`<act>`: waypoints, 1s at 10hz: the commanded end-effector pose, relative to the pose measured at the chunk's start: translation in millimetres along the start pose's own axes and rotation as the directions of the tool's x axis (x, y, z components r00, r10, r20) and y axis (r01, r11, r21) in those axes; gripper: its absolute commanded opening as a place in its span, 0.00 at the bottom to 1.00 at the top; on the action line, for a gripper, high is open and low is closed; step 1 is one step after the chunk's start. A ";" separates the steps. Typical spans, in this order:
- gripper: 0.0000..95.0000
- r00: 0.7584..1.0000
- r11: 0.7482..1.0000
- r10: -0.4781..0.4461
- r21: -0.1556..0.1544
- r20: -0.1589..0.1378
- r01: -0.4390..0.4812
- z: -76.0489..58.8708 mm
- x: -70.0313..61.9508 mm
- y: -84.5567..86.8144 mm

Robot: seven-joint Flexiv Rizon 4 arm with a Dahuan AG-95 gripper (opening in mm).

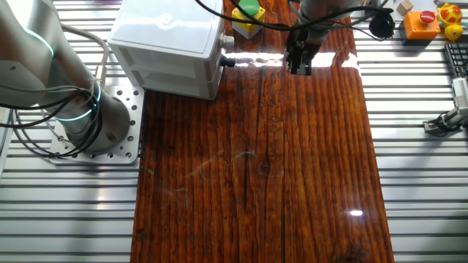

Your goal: Take something out of a drawer

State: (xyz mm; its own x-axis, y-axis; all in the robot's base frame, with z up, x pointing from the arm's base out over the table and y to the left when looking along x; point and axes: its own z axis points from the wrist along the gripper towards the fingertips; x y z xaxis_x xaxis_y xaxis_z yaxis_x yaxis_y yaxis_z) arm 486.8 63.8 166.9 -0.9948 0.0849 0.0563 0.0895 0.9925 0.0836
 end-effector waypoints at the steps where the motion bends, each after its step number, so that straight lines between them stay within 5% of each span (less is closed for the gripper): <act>1: 0.00 1.000 1.000 -0.007 -0.001 -0.007 0.007 0.0 -1.4 0.7; 5: 0.00 1.000 1.000 -0.009 0.002 0.001 0.009 2.2 14.0 25.5; 7: 0.40 1.000 1.000 -0.018 0.002 0.005 0.018 10.5 31.8 47.1; 9: 0.40 0.999 0.999 -0.044 0.015 0.009 0.043 17.0 48.0 61.4; 10: 0.60 0.998 0.998 -0.056 0.017 0.017 0.056 19.6 55.1 64.5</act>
State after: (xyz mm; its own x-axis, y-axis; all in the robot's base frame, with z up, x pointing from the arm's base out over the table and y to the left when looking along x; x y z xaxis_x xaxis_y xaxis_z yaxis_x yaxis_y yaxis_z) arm 438.6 135.1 154.3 -0.9988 0.0308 0.0384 0.0333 0.9971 0.0679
